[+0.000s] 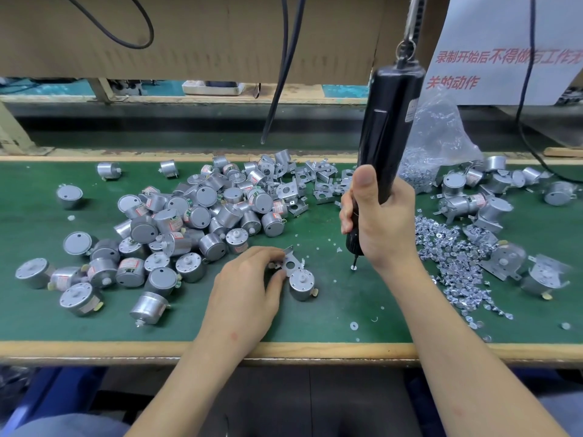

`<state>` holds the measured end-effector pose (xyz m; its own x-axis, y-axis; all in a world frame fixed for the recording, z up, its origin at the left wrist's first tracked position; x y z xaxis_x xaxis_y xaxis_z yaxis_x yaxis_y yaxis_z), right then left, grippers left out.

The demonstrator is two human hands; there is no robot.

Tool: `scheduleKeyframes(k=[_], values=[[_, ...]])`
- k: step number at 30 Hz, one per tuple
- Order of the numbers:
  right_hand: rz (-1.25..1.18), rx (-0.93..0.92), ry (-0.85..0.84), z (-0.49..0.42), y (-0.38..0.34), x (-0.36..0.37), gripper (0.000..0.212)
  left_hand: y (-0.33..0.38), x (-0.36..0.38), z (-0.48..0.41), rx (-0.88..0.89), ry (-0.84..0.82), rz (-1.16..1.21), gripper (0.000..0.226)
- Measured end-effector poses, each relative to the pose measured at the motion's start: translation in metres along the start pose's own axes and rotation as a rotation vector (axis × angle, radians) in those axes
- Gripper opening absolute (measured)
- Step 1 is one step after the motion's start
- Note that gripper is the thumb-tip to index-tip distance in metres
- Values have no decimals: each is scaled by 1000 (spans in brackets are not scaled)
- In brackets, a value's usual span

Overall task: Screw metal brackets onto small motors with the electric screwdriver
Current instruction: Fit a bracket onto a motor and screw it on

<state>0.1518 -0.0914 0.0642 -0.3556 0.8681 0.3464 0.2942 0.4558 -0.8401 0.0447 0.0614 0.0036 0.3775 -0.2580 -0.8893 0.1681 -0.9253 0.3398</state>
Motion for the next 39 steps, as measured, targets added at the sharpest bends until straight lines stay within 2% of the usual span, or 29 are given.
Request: scheduleKeyframes(k=[2, 5, 8, 11, 18, 22, 32, 37, 39], values=[[4, 1, 0, 0, 0, 0, 73, -4, -2, -1, -41, 48, 52, 19], [7, 10, 2, 0, -1, 0, 74, -9, -8, 2, -91, 100, 257, 17], [10, 19, 3, -1, -2, 1, 74, -4, -13, 6, -1, 93, 381, 25], [7, 13, -4, -1, -6, 4, 72, 2, -17, 11, 85, 93, 338, 30], [-80, -13, -48, -5, -26, 25, 76, 7, -12, 10, 155, 4, 245, 48], [-130, -50, -104, -5, -34, 43, 72, 8, -12, 10, 190, -12, 214, 45], [-188, 2, -134, 4, -14, 65, 69, 7, -10, 10, 185, -30, 236, 42], [-194, 25, -139, 4, -6, 66, 80, 7, -10, 9, 176, -30, 218, 42], [-192, 30, -135, 4, -3, 65, 77, 7, -11, 9, 175, -30, 212, 42]])
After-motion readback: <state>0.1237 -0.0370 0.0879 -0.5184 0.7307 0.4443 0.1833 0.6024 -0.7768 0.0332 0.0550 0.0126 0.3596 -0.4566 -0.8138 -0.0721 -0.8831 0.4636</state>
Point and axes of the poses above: each hand's wrist, its own z-axis away from the middle knuckle, its own x-axis out of the palm, y = z × x, the point moved 5 cm from there along -z, towards the middle knuckle, and after that the axes turned 15 degrees about -z, right-handed, at the moved point
